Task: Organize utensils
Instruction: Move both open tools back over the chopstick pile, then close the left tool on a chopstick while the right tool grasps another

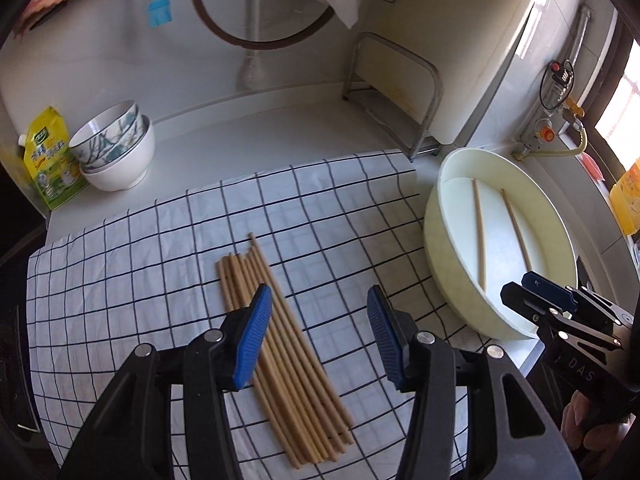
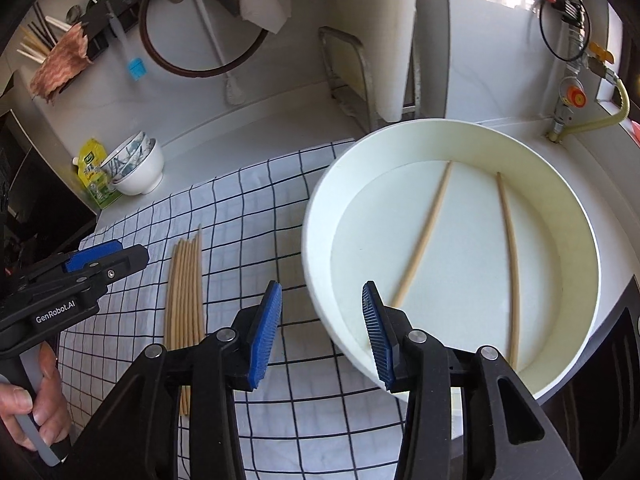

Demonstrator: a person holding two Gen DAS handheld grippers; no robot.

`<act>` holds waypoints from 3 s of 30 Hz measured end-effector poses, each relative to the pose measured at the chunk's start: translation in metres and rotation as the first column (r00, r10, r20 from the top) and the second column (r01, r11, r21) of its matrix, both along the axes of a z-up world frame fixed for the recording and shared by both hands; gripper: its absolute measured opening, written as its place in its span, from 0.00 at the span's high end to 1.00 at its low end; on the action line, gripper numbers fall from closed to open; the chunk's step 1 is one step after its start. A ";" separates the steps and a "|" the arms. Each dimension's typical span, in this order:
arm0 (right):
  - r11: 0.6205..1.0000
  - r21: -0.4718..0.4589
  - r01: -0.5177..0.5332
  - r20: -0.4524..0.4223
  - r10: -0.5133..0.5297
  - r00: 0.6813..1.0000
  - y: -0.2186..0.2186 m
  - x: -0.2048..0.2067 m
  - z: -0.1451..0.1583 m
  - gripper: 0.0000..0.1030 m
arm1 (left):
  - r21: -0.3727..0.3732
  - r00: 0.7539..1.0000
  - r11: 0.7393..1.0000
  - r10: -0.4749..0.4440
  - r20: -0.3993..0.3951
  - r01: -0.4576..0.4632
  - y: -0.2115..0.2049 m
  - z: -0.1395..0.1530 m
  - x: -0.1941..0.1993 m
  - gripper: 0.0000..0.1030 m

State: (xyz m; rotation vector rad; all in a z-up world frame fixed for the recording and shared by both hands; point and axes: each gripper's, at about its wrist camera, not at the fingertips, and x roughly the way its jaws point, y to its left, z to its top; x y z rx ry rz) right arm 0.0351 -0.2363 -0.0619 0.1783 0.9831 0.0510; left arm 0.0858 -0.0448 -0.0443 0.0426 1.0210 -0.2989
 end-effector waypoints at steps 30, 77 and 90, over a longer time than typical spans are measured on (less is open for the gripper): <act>0.971 -0.023 -0.237 -0.098 0.234 0.967 0.120 0.018 -0.049 0.53 | -0.018 0.964 0.971 0.235 -0.127 -0.239 0.113 -0.065 -0.032 0.37; 0.937 -0.176 -0.301 -0.160 0.275 0.948 0.128 0.036 -0.108 0.38 | 0.041 0.956 0.971 0.240 -0.167 -0.236 0.089 -0.112 -0.033 0.24; 0.941 -0.196 -0.276 -0.162 0.247 0.955 0.116 0.041 -0.113 0.38 | 0.046 0.951 0.966 0.259 -0.167 -0.255 0.088 -0.115 -0.031 0.24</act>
